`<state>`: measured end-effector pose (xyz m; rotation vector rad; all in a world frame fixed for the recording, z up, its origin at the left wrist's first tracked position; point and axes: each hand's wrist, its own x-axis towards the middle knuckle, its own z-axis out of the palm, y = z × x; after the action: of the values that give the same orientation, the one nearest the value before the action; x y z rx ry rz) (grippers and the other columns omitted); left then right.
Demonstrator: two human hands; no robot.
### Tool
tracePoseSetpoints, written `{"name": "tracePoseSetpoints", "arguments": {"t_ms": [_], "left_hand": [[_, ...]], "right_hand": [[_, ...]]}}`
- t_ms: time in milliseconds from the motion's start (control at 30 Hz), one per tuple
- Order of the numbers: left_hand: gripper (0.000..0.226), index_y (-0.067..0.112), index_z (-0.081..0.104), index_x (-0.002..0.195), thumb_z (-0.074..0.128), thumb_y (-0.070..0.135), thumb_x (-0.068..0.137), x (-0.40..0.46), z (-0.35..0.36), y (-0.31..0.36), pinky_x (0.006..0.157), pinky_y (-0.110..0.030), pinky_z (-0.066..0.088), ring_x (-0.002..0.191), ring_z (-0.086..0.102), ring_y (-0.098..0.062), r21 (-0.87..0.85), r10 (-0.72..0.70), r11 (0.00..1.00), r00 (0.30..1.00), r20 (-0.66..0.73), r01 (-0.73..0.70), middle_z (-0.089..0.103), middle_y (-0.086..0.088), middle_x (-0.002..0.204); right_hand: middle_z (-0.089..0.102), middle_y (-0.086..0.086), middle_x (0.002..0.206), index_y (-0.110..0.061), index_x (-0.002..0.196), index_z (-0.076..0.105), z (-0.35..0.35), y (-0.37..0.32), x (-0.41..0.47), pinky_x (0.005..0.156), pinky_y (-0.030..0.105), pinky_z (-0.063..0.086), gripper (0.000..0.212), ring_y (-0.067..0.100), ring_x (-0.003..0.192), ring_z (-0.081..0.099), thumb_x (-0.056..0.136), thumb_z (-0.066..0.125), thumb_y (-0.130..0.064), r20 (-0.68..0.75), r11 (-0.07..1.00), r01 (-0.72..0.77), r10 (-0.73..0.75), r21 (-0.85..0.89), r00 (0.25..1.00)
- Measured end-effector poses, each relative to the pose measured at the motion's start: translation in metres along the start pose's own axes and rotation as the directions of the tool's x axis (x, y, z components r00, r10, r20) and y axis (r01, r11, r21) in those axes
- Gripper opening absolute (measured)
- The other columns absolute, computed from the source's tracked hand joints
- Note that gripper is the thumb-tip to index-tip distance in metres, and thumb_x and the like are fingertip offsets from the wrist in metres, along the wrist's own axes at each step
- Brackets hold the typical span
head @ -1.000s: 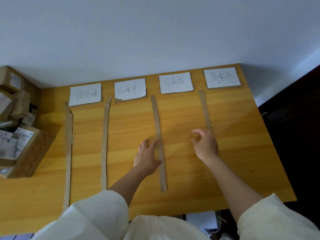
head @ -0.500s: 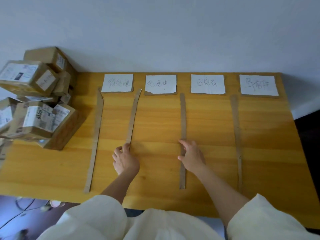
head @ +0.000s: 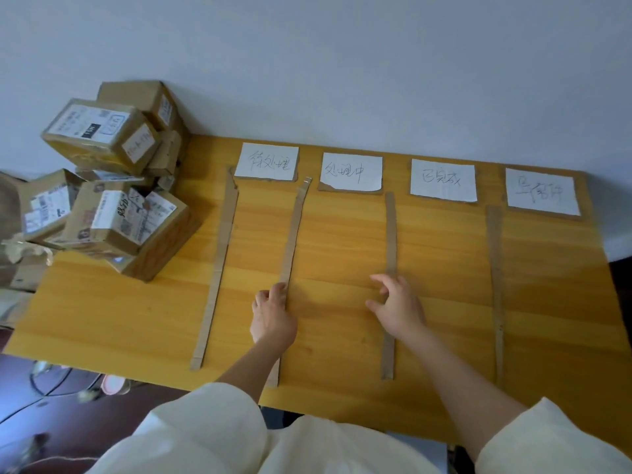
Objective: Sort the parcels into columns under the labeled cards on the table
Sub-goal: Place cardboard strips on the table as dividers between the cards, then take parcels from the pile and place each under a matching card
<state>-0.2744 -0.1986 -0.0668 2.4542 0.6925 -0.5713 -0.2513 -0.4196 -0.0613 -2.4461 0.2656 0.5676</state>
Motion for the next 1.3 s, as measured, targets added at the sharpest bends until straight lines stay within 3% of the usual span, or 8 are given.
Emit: {"name": "tracePoseSetpoints", "arguments": {"t_ms": [200, 500, 700, 900, 1000, 1067, 1167, 1300], "left_hand": [[0.053, 0.031, 0.041, 0.138, 0.057, 0.022, 0.088, 0.007, -0.024, -0.018, 0.084, -0.034, 0.048, 0.125, 0.044, -0.023, -0.052, 0.022, 0.998, 1.0, -0.004, -0.022, 0.041, -0.001, 0.138], [0.061, 0.027, 0.048, 0.134, 0.045, -0.005, 0.082, 0.036, -0.073, -0.095, 0.093, -0.036, 0.049, 0.121, 0.04, -0.024, 0.086, 0.031, 0.996, 0.99, -0.137, -0.019, 0.04, -0.003, 0.132], [0.056, 0.037, 0.042, 0.139, 0.046, 0.005, 0.093, 0.06, -0.093, -0.132, 0.083, -0.033, 0.052, 0.12, 0.041, -0.02, 0.076, 0.135, 0.988, 0.991, -0.013, -0.133, 0.037, 0.001, 0.132], [0.046, 0.037, 0.043, 0.137, 0.048, 0.017, 0.095, 0.071, -0.107, -0.148, 0.084, -0.035, 0.053, 0.122, 0.042, -0.019, 0.026, 0.192, 0.981, 0.981, 0.032, -0.193, 0.037, 0.002, 0.133], [0.043, 0.029, 0.049, 0.129, 0.057, 0.018, 0.089, 0.07, -0.128, -0.153, 0.076, -0.033, 0.053, 0.116, 0.049, -0.022, -0.088, 0.264, 0.956, 0.949, -0.171, -0.281, 0.045, 0.0, 0.125], [0.041, 0.02, 0.053, 0.12, 0.065, 0.012, 0.081, 0.068, -0.149, -0.154, 0.079, -0.034, 0.05, 0.107, 0.052, -0.024, -0.095, 0.351, 0.893, 0.813, -0.465, -0.44, 0.05, -0.004, 0.114], [0.054, 0.01, 0.053, 0.121, 0.077, 0.018, 0.073, 0.073, -0.185, -0.153, 0.099, -0.038, 0.033, 0.118, 0.043, -0.027, -0.163, 0.19, 0.874, 0.629, -0.754, -0.459, 0.048, -0.011, 0.125], [0.096, 0.013, 0.031, 0.141, 0.084, 0.036, 0.064, 0.092, -0.224, -0.154, 0.113, -0.046, 0.017, 0.139, 0.022, -0.028, -0.368, -0.047, 0.886, 0.736, -0.676, -0.281, 0.027, -0.01, 0.149]], "right_hand": [[0.057, -0.007, 0.102, -0.028, 0.124, 0.058, 0.017, -0.048, 0.004, 0.072, 0.026, 0.038, 0.038, 0.013, 0.09, 0.053, 0.088, 0.067, -0.035, 0.028, 0.995, 0.067, -0.07, 0.074, 0.997], [0.061, -0.008, 0.102, -0.026, 0.121, 0.06, 0.068, -0.131, 0.001, 0.079, 0.029, 0.049, 0.031, 0.014, 0.095, 0.059, 0.091, 0.064, -0.034, 0.176, 0.996, 0.055, -0.066, 0.068, 0.982], [0.061, -0.005, 0.118, -0.024, 0.131, 0.053, 0.113, -0.171, -0.009, 0.075, 0.023, 0.041, 0.042, 0.015, 0.098, 0.058, 0.091, 0.063, -0.034, 0.264, 0.999, 0.005, 0.009, -0.051, 0.965], [0.059, -0.005, 0.114, -0.025, 0.127, 0.056, 0.128, -0.214, -0.007, 0.076, 0.023, 0.04, 0.038, 0.014, 0.097, 0.057, 0.091, 0.063, -0.036, 0.23, 1.0, 0.008, -0.011, 0.012, 0.973], [0.06, -0.006, 0.111, -0.026, 0.124, 0.056, 0.131, -0.243, -0.003, 0.078, 0.026, 0.046, 0.034, 0.015, 0.098, 0.058, 0.093, 0.06, -0.038, 0.208, 0.998, 0.036, -0.047, 0.057, 0.977], [0.06, -0.008, 0.108, -0.026, 0.122, 0.058, 0.133, -0.264, -0.003, 0.075, 0.025, 0.047, 0.031, 0.013, 0.096, 0.058, 0.093, 0.059, -0.038, 0.183, 0.991, 0.059, -0.08, 0.118, 0.98], [0.059, -0.012, 0.098, -0.025, 0.118, 0.061, 0.137, -0.295, -0.002, 0.072, 0.022, 0.042, 0.028, 0.01, 0.09, 0.057, 0.093, 0.061, -0.036, 0.14, 0.97, 0.082, -0.117, 0.23, 0.983], [0.063, -0.009, 0.1, -0.028, 0.113, 0.062, 0.143, -0.329, -0.003, 0.083, 0.029, 0.05, 0.024, 0.013, 0.094, 0.061, 0.09, 0.063, -0.036, 0.137, 0.947, 0.07, -0.118, 0.315, 0.983]]}}
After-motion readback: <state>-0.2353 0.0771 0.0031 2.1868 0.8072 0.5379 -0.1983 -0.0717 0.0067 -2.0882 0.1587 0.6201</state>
